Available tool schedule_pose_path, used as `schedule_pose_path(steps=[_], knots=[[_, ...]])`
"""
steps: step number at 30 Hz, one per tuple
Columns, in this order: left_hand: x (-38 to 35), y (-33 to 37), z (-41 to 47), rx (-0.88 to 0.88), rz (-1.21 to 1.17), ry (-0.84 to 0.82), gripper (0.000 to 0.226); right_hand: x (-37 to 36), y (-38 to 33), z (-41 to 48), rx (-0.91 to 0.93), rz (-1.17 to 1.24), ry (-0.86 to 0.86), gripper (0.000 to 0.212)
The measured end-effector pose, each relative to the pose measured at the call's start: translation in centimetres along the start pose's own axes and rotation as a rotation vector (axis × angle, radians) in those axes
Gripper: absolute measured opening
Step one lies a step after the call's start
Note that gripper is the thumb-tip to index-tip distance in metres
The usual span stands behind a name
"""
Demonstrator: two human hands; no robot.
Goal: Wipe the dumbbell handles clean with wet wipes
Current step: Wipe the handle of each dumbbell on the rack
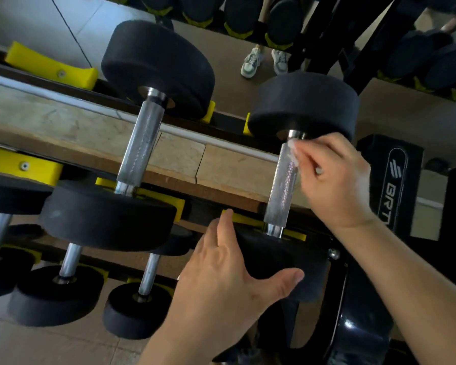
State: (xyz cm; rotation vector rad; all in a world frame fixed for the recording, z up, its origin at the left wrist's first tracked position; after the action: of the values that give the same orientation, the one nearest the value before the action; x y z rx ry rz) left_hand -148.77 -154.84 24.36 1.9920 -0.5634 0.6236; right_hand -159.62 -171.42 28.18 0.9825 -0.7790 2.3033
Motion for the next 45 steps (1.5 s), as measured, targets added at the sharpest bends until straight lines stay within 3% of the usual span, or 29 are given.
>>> schedule_pose_path(steps=[6, 8, 12, 17, 19, 28, 30, 33, 34, 35, 38, 40, 43, 45], knots=[[1.1, 2.0, 1.2, -0.116, -0.062, 0.027, 0.113, -1.1, 2.9, -1.5, -0.794, 0.440, 0.119, 0.008], [1.0, 2.5, 1.8, -0.169, -0.093, 0.063, 0.108, -1.2, 3.0, -1.8, -0.874, 0.471, 0.109, 0.008], [0.6, 3.2, 2.1, -0.233, -0.098, 0.105, 0.104, -0.9, 2.1, -3.9, -0.907, 0.426, -0.173, 0.014], [0.6, 3.2, 1.9, -0.209, -0.115, 0.123, 0.101, -0.8, 3.3, -1.9, -1.093, 0.593, 0.076, 0.021], [0.6, 3.3, 1.9, -0.216, -0.122, 0.127, 0.100, -0.9, 2.9, -2.7, -1.068, 0.550, -0.025, 0.020], [0.6, 3.3, 1.9, -0.239, -0.126, 0.170, 0.101, 1.1, -1.0, -5.1, -0.825, 0.371, -0.889, 0.008], [0.8, 3.4, 1.7, -0.239, -0.137, 0.174, 0.101, 1.2, -1.4, -4.4, -0.758, 0.353, -0.869, 0.006], [0.7, 3.7, 1.3, -0.242, -0.142, 0.173, 0.096, 2.1, -0.6, -1.8, -0.648, 0.274, -0.503, 0.006], [0.6, 3.7, 1.0, -0.243, -0.137, 0.184, 0.094, 2.1, -0.6, -1.6, -0.632, 0.253, -0.459, 0.007], [0.5, 3.8, 0.7, -0.250, -0.130, 0.199, 0.092, 1.9, -0.8, -1.8, -0.614, 0.230, -0.487, 0.007], [0.4, 4.1, -0.2, -0.267, -0.093, 0.258, 0.086, 0.4, -2.3, -4.0, -0.560, 0.203, -0.817, 0.004], [0.4, 4.4, -1.1, -0.250, -0.064, 0.263, 0.079, 0.8, -2.6, -4.3, -0.593, 0.277, -0.908, 0.006], [1.3, 5.0, -2.7, -0.216, -0.175, 0.249, 0.067, 3.3, -3.1, -2.9, -0.726, 0.593, -0.811, 0.007], [2.7, 5.5, -4.1, -0.178, -0.462, 0.276, 0.059, 5.7, -4.1, -2.7, -0.812, 0.867, -0.695, 0.008]])
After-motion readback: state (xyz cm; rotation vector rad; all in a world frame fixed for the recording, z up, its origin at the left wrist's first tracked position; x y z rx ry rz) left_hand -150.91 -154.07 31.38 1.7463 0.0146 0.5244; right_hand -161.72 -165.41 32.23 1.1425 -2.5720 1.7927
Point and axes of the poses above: each hand's wrist, its own z-axis towards the middle knuckle, its own x-axis out of the back of the hand, y = z × x, the point moved 6 cm from there along z, towards the middle knuckle, and after that the axes turned 3 degrees about -x, right-handed, at the moved point
